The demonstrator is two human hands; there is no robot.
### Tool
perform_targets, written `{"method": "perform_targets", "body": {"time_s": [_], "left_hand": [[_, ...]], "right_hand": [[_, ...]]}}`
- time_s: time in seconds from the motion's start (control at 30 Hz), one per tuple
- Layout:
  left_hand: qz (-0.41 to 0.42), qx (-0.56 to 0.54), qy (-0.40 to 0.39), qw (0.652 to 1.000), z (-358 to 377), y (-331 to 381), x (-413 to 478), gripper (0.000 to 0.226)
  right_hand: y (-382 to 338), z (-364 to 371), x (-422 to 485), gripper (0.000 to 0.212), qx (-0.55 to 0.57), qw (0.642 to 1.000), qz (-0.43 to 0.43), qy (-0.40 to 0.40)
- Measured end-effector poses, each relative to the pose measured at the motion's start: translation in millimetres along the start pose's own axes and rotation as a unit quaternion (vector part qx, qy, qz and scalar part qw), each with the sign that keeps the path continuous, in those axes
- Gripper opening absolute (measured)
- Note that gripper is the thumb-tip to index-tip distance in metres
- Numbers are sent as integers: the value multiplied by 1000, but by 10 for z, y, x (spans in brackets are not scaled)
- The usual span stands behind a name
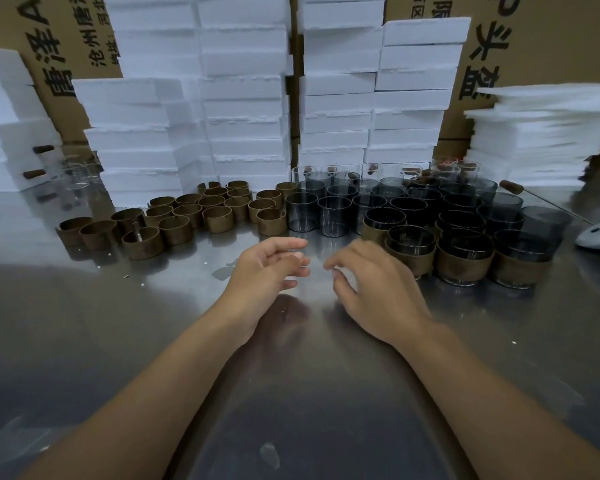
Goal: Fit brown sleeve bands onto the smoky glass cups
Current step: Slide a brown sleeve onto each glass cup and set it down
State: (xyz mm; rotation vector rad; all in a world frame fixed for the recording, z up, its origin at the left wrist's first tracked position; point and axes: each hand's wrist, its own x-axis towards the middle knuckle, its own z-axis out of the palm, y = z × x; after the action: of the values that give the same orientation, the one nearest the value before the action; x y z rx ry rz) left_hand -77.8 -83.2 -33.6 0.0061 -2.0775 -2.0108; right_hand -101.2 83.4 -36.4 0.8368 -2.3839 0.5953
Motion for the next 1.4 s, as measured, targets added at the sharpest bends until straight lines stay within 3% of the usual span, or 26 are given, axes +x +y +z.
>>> {"method": "perform_targets", "body": {"time_s": [0.23,0.37,0.47,0.67,0.77,0.9,1.1,1.4], "left_hand": [[67,189,27,979,119,-64,191,24],[94,294,18,951,265,-45,519,61],[94,339,-2,936,382,-18,778,69],[29,450,-9,893,495,-33,1079,51],[40,477,15,878,473,-32,1058,35],[78,440,39,894,347,3,918,16],[127,340,59,930,182,63,512,18],[168,183,111,962,189,180,-149,15]], "right_hand": [[57,28,-2,19,18,998,48,-37],[72,40,-2,19,22,998,47,-39],[92,60,-1,19,18,998,42,-33],[109,68,8,17,14,998,48,-40],[106,61,5,16,17,997,51,-46],[98,52,6,16,19,997,60,-53],[86,22,7,24,31,995,79,-48],[16,54,7,82,151,982,98,-51]]}}
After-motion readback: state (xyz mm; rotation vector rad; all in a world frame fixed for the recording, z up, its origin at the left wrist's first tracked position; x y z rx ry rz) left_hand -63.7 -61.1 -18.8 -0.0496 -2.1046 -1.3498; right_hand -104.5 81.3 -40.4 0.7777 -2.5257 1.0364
